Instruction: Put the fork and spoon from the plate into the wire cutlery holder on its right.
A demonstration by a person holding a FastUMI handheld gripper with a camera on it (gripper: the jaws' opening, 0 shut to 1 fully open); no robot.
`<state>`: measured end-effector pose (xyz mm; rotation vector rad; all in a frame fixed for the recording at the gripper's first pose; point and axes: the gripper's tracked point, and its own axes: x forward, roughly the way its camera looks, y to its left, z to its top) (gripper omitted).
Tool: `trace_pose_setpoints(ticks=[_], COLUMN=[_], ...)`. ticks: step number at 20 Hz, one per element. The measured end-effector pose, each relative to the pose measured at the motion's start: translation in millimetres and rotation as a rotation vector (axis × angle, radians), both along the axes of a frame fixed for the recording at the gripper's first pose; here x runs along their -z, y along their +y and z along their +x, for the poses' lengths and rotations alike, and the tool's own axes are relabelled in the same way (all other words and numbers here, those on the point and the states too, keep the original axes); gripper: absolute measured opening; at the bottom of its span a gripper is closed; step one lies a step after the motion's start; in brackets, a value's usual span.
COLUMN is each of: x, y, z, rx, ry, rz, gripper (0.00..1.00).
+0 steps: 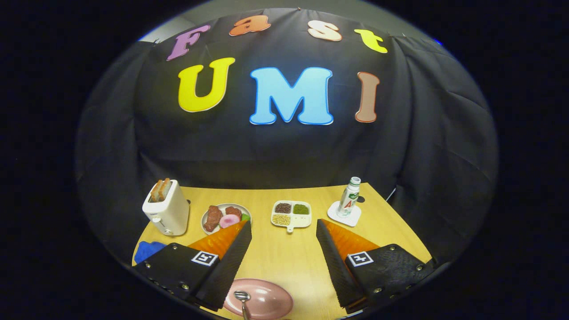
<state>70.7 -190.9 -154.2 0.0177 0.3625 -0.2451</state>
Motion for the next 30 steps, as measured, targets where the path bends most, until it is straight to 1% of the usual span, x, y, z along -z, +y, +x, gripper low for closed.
trace_pose_setpoints(ticks=[6, 8, 11, 16, 23, 29, 30], x=[28, 43, 65, 114, 191, 245, 253], y=[81, 101, 124, 136, 132, 123, 120], z=[-3, -8, -15, -37, -64, -85, -89], rx=[-0.138, -0.171, -0.2, -0.195, -0.175, -0.132, -0.125], ry=[0.061, 0.095, 0.149, 0.288, 0.504, 0.679, 0.705], rz=[0.028, 0.034, 0.045, 0.059, 0.064, 0.084, 0.085], gripper=[0.9, 0.9, 0.91, 0.91, 0.91, 0.91, 0.89])
